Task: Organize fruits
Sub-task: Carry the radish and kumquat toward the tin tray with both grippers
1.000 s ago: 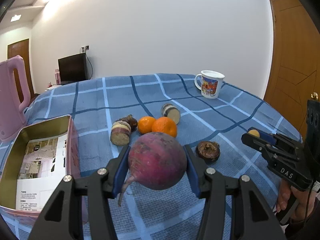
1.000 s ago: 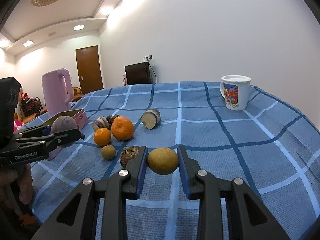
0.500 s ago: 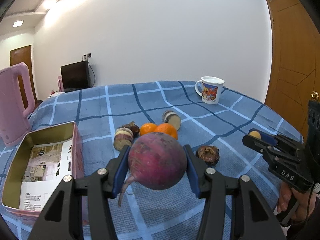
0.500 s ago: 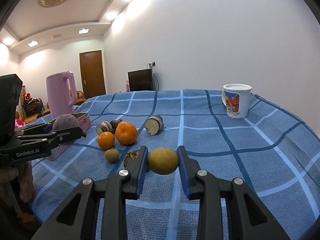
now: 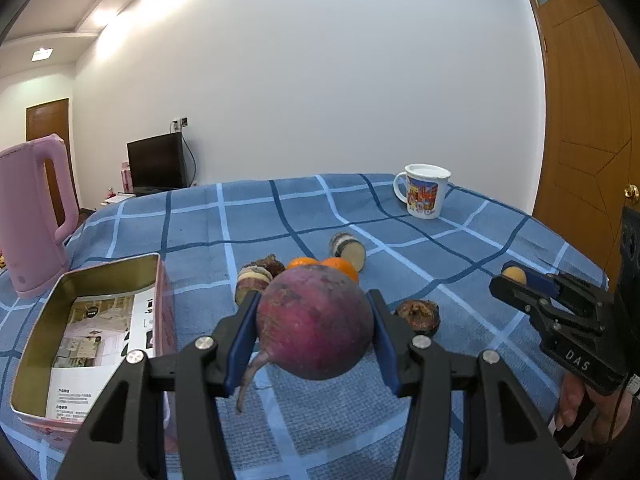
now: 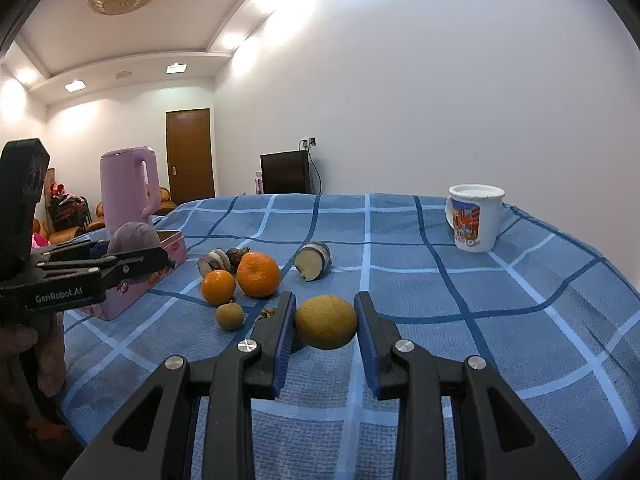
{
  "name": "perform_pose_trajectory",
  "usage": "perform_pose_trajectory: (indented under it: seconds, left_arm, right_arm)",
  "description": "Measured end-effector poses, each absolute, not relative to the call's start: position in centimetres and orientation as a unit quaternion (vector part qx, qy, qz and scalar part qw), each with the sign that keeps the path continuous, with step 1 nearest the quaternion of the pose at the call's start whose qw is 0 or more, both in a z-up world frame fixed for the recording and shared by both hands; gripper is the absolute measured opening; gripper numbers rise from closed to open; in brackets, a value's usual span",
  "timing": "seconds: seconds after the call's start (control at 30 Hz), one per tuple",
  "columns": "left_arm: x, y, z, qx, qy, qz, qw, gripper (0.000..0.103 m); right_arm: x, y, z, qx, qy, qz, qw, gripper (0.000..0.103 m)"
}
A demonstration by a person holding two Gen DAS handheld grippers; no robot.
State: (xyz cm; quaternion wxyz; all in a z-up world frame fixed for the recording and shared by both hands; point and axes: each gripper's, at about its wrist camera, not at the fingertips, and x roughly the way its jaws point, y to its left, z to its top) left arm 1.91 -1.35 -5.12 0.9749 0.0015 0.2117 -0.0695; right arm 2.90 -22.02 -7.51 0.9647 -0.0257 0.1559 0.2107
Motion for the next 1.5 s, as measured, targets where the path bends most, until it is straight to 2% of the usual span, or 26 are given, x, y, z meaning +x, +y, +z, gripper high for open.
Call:
perform_pose_trajectory:
  seconds: [0.67,1.5]
  left_arm:
    - [0.3,-1.5,-3.0,0.018,0.176,-0.062,0.982,0.054]
    - [0.3,-0.8,-1.2,0.027,0.171,-0.051,0.984,0.054]
  right_arm:
    - [2.3,-21.8,-6.2,-0.038,0.141,0.208,0.967,0.032]
    - [2.2,-18.9,-2.6,-0.057,0.112,0.238,0.963,0.032]
